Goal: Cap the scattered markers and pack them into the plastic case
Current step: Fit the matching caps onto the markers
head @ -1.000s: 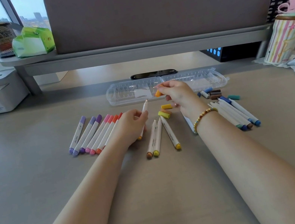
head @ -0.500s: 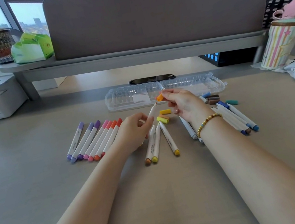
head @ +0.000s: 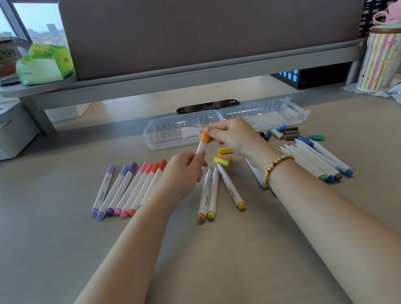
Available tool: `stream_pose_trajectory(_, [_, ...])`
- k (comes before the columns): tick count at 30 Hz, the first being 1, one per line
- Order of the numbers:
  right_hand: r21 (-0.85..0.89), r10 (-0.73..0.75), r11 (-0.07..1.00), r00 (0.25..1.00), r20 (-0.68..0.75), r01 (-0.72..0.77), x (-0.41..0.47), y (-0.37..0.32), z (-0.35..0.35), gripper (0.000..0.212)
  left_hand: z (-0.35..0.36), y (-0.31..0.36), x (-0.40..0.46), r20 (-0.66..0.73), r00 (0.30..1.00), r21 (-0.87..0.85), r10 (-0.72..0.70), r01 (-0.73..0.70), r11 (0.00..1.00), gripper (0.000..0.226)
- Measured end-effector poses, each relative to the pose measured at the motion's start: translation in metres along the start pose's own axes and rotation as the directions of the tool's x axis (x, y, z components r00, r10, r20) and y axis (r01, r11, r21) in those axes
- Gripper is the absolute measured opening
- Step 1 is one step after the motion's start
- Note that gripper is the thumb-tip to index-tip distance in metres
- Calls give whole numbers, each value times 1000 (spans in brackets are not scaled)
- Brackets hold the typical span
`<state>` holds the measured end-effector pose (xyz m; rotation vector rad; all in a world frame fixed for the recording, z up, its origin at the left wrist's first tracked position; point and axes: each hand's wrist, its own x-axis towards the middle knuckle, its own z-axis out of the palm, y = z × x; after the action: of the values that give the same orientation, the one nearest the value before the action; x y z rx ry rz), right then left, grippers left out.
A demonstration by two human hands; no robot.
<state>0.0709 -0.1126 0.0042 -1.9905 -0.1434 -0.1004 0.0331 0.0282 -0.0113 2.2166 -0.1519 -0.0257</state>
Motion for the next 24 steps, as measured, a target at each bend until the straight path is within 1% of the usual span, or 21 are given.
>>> stream_pose_trajectory(3, [-110,-48,993,999,22,51,-1,0,2,28,1,1,0,-3,1000,12,-14,14,1000,34])
stream_pose_trajectory(5, [-194,-71,978,996,47,79,-1,0,1,30,1,1,0,19,999,39,-35,34,999,34])
stream_pose_trajectory(8, [-284,-29,957,993,110,59,-1,4,-1,31,-2,-2,1,53,994,110,-93,87,990,35])
stream_pose_trajectory(9, [-304,-4,952,992,124,42,-2,5,-2,31,-4,-4,2,27,994,141,-104,99,985,35])
stream_pose_trajectory(10, [-330,14,944,992,123,27,-1,5,-4,30,-7,-6,3,-27,994,185,-101,105,977,34])
stream_pose_trajectory(12, [-407,41,914,995,88,-1,1,3,-11,26,-13,-11,4,-140,987,341,-73,118,933,35])
stream_pose_trajectory(13, [-453,55,891,996,73,-16,3,2,-16,24,-14,-12,3,-151,987,436,-61,122,891,36])
stream_pose_trajectory(15, [-544,101,838,991,86,-39,4,0,-26,21,-12,-12,2,-108,993,603,-50,106,791,36])
stream_pose_trajectory(16, [-583,132,811,986,104,-47,3,-1,-29,21,-9,-11,2,-92,995,656,-46,96,748,36])
stream_pose_trajectory(19, [-650,197,759,966,171,-40,-1,-3,-30,19,-4,-9,1,-94,995,724,-33,91,684,34])
stream_pose_trajectory(21, [-644,199,764,959,204,-21,-4,-2,-27,19,-3,-11,0,-91,995,752,-34,91,653,36])
stream_pose_trajectory(23, [-633,180,774,962,208,-8,-5,0,-24,18,-4,-11,-1,-94,995,749,-12,79,658,34])
stream_pose_trajectory(24, [-634,169,773,966,195,-7,-5,1,-23,17,-4,-9,-2,-105,994,729,14,67,681,31])
